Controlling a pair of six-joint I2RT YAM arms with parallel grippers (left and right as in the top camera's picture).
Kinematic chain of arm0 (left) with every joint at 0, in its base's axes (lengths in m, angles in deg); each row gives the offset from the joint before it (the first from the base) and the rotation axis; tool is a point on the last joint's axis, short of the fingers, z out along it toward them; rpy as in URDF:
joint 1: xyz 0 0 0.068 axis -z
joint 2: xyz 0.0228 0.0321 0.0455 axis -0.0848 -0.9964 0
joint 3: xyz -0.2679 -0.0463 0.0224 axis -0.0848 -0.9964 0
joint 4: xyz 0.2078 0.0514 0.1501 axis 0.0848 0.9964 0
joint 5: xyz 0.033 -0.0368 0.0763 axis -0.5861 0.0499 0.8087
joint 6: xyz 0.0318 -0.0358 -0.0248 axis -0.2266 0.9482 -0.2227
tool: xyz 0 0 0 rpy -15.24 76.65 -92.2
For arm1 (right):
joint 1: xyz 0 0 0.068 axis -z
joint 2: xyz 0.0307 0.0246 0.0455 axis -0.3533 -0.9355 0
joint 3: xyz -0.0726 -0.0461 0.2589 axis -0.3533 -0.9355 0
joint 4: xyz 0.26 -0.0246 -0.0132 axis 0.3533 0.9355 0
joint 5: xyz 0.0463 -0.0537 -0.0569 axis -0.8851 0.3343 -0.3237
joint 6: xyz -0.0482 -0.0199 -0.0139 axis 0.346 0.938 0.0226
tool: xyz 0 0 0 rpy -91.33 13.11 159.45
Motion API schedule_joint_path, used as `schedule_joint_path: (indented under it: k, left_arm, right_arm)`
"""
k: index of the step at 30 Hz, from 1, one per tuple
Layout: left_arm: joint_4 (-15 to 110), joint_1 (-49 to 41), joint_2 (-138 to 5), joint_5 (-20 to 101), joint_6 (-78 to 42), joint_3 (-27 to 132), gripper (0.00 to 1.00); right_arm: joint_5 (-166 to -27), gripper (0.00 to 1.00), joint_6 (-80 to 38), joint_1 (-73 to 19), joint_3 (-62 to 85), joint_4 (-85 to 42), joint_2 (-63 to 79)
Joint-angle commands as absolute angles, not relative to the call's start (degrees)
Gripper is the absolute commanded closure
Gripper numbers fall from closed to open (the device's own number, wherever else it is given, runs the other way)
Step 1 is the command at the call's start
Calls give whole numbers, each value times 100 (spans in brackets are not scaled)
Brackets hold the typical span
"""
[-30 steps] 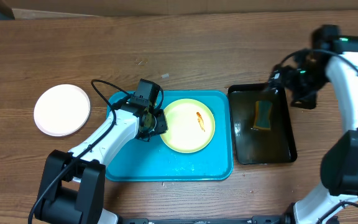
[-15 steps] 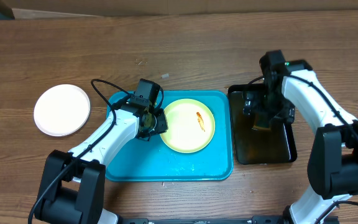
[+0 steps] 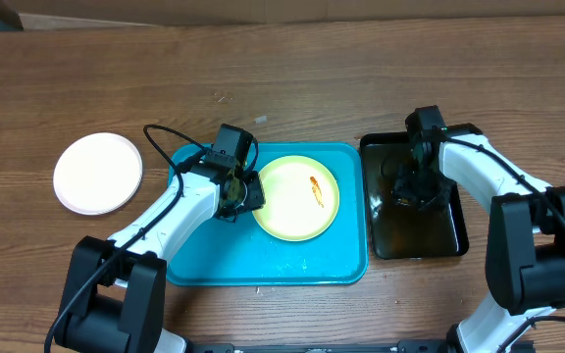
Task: Clean dirty plates on tray and stack at the side
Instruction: 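Reach the right gripper into the black tray and grasp the sponge, then rub the sponge in the water of the black tray with the right gripper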
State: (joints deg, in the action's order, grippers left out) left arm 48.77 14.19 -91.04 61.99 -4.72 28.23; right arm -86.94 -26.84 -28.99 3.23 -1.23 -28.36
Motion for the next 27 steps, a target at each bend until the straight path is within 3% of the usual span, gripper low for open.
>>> schedule_joint_path:
  k: [1,2,3,4,6,7,12,15,17,18,20,21,22,23,24,26,27]
  left_arm:
    - [4857,1445,-9146,6241,-540,2945,60]
    - [4857,1445,-9146,6241,-540,2945,60]
    - [4857,1445,-9146,6241,-540,2945,60]
    - [4857,1445,-9146,6241,-540,2945,60]
    - [4857,1445,-9146,6241,-540,2945,59]
    - [4857,1445,-9146,6241,-540,2945,59]
    - [4859,1445,-9146,6239,-540,2945,59]
    - [4859,1445,-9146,6239,-540,2945,59]
    - [4859,1445,-9146,6239,-540,2945,59]
    - [4859,1445,-9146,6241,-540,2945,59]
    - [4859,1445,-9146,6241,-540,2945,59]
    - [4859,1445,-9146,6241,-540,2945,59]
    - [4859,1445,-9146,6241,-540,2945,59]
    - [4859,1445,-9146,6241,-540,2945,59]
    - [4859,1445,-9146,6241,-540,2945,59]
    - [4859,1445,-9146,6241,-540,2945,59]
    - [4859,1445,-9146,6241,-540,2945,59]
  right_arm:
    - [-8639,78,-2679,-2894,233,-134,-2740]
    - [-8639,89,-2682,-2894,233,-123,-2740]
    - [-8637,92,-2679,-2894,233,-114,-2740]
    - [-8637,83,-2679,-2894,233,-116,-2740]
    - [-8635,23,-2682,-2894,233,-145,-2740]
    - [-8632,18,-2682,-2894,233,-167,-2740]
    - [-8613,16,-2677,-2894,233,-499,-2740]
    - [-8615,23,-2679,-2894,233,-661,-2740]
    - [-8615,38,-2679,-2894,233,-739,-2740]
    - [-8615,55,-2677,-2894,233,-763,-2740]
    - [-8615,78,-2677,-2894,233,-805,-2743]
    - [-8613,78,-2677,-2894,233,-809,-2743]
    - [-8615,75,-2677,-2894,233,-818,-2743]
    - [-8613,50,-2677,-2894,233,-838,-2743]
    - [-8615,34,-2664,-2894,233,-875,-2743]
    - [-8613,21,-2658,-2894,233,-1002,-2740]
    - [-8613,20,-2625,-2894,233,-1089,-2740]
